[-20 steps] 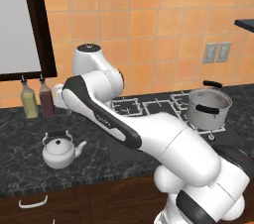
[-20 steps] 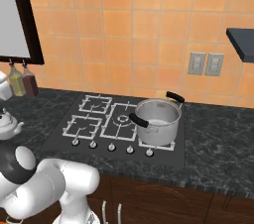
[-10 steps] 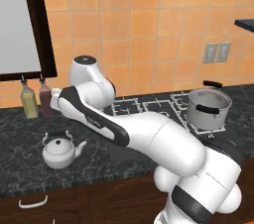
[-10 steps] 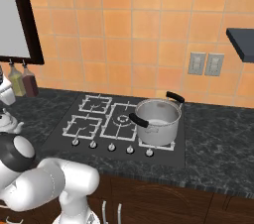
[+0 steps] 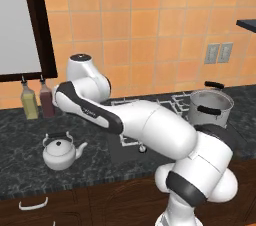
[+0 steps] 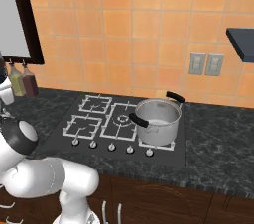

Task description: Pick the kettle from the counter and place it on a stove burner. Then turn the burner on.

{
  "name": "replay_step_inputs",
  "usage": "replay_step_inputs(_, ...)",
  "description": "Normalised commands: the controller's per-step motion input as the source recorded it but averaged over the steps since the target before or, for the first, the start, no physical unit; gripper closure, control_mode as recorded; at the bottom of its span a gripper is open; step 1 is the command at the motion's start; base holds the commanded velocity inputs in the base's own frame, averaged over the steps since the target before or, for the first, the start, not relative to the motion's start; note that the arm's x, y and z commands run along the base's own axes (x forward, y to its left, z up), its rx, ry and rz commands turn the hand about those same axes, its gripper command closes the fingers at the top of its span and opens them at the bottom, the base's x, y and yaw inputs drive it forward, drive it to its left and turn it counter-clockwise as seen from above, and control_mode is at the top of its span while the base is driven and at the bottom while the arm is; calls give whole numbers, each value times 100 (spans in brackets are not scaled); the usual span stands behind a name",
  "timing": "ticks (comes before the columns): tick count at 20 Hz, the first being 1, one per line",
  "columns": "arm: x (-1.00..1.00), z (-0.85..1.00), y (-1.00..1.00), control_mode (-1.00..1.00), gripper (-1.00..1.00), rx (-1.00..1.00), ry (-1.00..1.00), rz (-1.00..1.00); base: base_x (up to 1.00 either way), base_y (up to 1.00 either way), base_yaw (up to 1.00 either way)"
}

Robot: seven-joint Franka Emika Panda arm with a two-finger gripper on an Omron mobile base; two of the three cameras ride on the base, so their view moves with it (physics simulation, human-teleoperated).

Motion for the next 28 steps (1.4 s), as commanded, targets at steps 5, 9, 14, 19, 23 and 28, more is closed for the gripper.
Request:
replay_step_inputs(5, 8, -31, 9, -100, -100, 6, 1, -6, 0, 0, 0)
replay_step_inputs(9, 0, -35, 26, -100, -100, 0, 0, 0, 0, 0, 0)
replay_step_inputs(14, 11, -16, 10, -100, -100, 0, 2, 0, 0, 0, 0)
replay_step_inputs(19, 32, -8, 0, -100, -100, 5, 4, -4, 0, 0, 0)
replay_step_inputs(23, 11, -15, 0, -100, -100, 2, 11, 0, 0, 0, 0)
replay_step_inputs(28, -3, -13, 3, -100, -100, 0, 12, -5, 0, 0, 0)
